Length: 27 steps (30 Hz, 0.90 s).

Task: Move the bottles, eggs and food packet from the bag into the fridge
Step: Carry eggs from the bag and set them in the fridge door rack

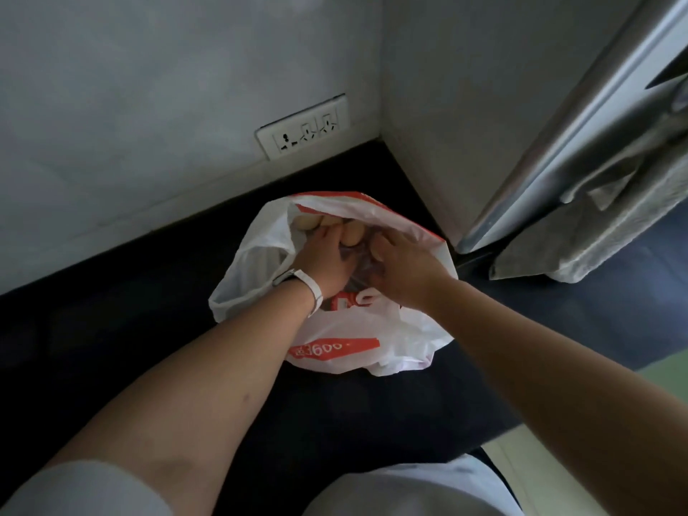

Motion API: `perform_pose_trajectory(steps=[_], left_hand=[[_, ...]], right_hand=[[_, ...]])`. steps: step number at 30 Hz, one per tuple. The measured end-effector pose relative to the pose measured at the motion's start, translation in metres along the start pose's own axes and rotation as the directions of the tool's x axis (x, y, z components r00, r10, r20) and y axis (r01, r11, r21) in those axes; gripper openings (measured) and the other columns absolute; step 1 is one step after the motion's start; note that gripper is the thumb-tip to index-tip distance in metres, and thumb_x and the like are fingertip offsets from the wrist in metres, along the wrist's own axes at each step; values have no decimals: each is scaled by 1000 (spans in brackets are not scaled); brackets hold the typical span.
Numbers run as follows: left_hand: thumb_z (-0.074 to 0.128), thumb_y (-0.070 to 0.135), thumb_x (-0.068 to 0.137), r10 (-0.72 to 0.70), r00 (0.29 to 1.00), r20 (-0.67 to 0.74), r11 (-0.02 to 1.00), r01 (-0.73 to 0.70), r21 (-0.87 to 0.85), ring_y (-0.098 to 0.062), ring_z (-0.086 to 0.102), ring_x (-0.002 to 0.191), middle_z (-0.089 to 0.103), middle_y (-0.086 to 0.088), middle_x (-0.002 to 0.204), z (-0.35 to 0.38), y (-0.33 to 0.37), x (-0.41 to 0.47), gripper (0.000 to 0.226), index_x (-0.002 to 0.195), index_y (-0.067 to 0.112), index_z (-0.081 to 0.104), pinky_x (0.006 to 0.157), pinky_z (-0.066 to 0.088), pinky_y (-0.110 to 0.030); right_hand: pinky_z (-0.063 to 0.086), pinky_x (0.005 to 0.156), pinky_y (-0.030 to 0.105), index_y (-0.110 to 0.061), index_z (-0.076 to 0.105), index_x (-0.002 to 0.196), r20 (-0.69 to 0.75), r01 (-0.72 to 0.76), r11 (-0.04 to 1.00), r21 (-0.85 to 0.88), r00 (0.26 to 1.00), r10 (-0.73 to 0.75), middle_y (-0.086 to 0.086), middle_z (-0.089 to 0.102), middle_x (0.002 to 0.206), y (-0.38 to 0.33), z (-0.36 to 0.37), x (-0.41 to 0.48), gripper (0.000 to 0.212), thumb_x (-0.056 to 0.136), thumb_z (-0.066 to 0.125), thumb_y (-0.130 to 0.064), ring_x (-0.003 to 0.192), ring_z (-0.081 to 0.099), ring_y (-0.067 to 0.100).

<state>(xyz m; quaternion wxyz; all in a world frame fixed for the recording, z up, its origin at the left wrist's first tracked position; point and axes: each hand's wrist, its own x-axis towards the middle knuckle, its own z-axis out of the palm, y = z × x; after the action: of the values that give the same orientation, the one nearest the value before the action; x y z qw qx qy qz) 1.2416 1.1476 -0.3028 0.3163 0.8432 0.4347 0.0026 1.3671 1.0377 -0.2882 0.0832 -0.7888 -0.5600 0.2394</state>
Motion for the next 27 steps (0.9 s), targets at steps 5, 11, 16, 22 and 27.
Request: perform_pose_trajectory(steps=[5,11,16,22,27], left_hand=[[54,41,91,56,998,-1,998,-56,37,-30,48,130,49,-3,143,7,4,18,49,137,32,41,105,43,-52],[52,35,94,113,993,30,977,-117,177,-32,47,129,51,-9,140,13,9,35,41,134,25,50,103,43,-46],[53,23,96,132,990,44,986,-136,98,-26,54,119,58,-8,129,20,11,38,30,126,16,56,94,39,-30],[60,27,89,116,993,30,991,-117,65,-23,51,124,57,-3,130,32,5,41,44,132,21,51,113,36,-39],[66,28,80,74,997,17,997,-74,34,-24,56,116,61,-3,123,34,6,38,45,124,21,55,105,42,-40]], right_hand=[[43,103,49,-18,47,133,9,-34,999,-12,999,34,7,46,142,9,9,15,49,91,51,-44,128,42,38],[46,97,50,-16,46,130,53,-41,999,-13,998,42,10,46,139,20,17,35,48,89,54,-40,125,45,38],[49,93,49,-18,38,136,70,-87,996,37,994,84,13,39,143,26,27,49,57,87,56,-42,124,46,36],[49,94,45,-17,33,144,89,-109,990,90,991,101,11,35,147,34,33,57,64,88,55,-35,126,46,32],[48,84,38,-19,30,144,114,-139,983,117,986,126,9,34,147,34,32,54,69,84,59,-38,121,53,31]])
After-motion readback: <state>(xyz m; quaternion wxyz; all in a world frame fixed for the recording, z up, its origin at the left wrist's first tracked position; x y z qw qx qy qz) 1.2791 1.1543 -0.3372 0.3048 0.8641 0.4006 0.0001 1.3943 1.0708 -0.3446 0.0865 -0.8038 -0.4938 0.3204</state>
